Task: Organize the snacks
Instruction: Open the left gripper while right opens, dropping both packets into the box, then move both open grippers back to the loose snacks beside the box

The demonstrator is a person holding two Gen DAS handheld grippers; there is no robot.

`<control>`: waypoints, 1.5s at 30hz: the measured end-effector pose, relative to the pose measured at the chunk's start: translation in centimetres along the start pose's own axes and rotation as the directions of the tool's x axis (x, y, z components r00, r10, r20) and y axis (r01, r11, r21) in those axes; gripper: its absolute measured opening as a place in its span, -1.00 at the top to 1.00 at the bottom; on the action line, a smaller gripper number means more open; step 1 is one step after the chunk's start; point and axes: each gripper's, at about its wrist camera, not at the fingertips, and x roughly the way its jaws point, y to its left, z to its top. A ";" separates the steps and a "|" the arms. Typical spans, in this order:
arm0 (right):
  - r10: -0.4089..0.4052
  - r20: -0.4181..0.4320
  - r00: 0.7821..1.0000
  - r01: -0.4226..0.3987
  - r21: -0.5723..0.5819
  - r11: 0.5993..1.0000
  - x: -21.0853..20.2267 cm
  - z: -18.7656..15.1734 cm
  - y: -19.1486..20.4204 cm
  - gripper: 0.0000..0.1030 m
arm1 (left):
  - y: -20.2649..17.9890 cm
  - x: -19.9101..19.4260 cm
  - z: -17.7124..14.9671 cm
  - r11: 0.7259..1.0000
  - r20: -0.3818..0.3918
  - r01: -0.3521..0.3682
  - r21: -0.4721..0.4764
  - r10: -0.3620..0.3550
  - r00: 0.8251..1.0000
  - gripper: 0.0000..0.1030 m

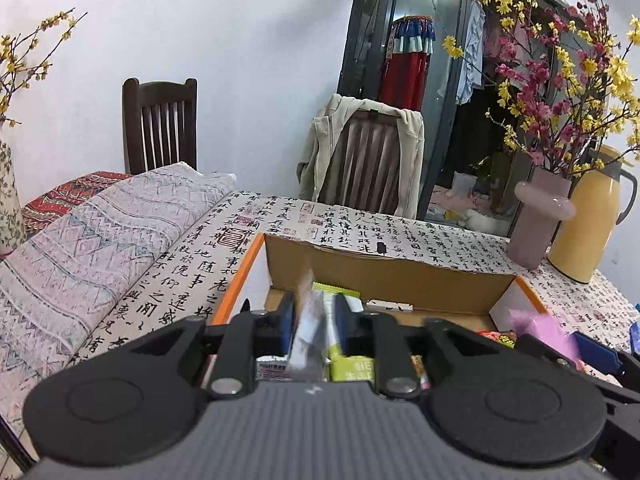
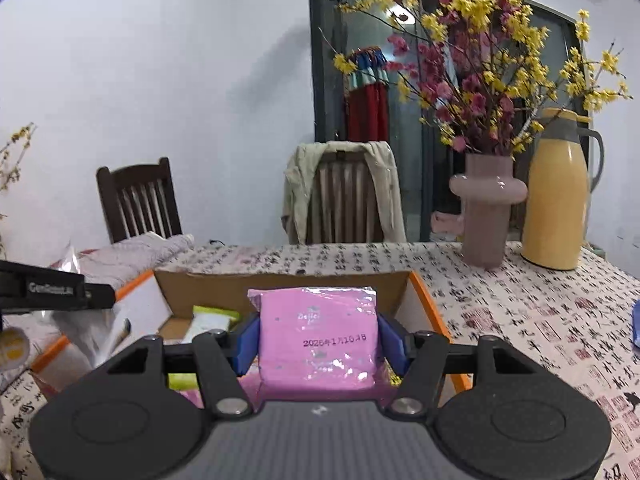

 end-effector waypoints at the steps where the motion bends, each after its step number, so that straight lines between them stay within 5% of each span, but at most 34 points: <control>1: 0.001 -0.002 1.000 -0.001 0.005 1.000 -0.1 -0.1 -0.1 -0.36 | 0.1 -0.2 -0.1 1.000 0.010 -0.003 -0.007 0.003 1.000 -0.26; 3: 0.013 -0.002 1.000 -0.013 0.019 1.000 -0.5 -0.2 -0.4 -0.92 | 0.0 -1.0 -0.2 0.999 0.054 -0.032 -0.011 0.032 0.998 -0.86; 4: 0.014 0.010 1.000 -0.015 0.025 1.000 -0.8 -0.2 -0.5 -0.97 | 0.0 -1.4 -0.2 0.999 0.078 -0.043 -0.013 0.044 0.996 -1.00; 18: 0.015 0.018 1.000 -0.016 0.037 0.999 -1.8 -0.4 -0.7 -0.99 | -0.3 -2.8 -0.4 0.998 0.086 -0.057 -0.020 0.058 0.995 -1.00; 33: 0.024 0.071 0.997 -0.025 0.019 1.000 -7.9 -0.3 -0.9 -1.00 | 0.2 -10.3 -0.3 0.999 0.138 -0.044 0.029 0.039 0.990 -1.00; 40: 0.009 0.012 1.000 -0.009 0.011 1.000 -10.7 -3.2 -1.9 -1.00 | 2.8 -11.1 -3.0 0.990 0.082 -0.118 0.072 0.112 0.990 -1.00; 45: -0.017 -0.068 0.998 0.018 0.019 1.000 -11.6 -6.2 -3.3 -0.99 | 5.3 -9.9 -4.8 0.965 0.017 -0.225 0.136 0.225 0.974 -1.00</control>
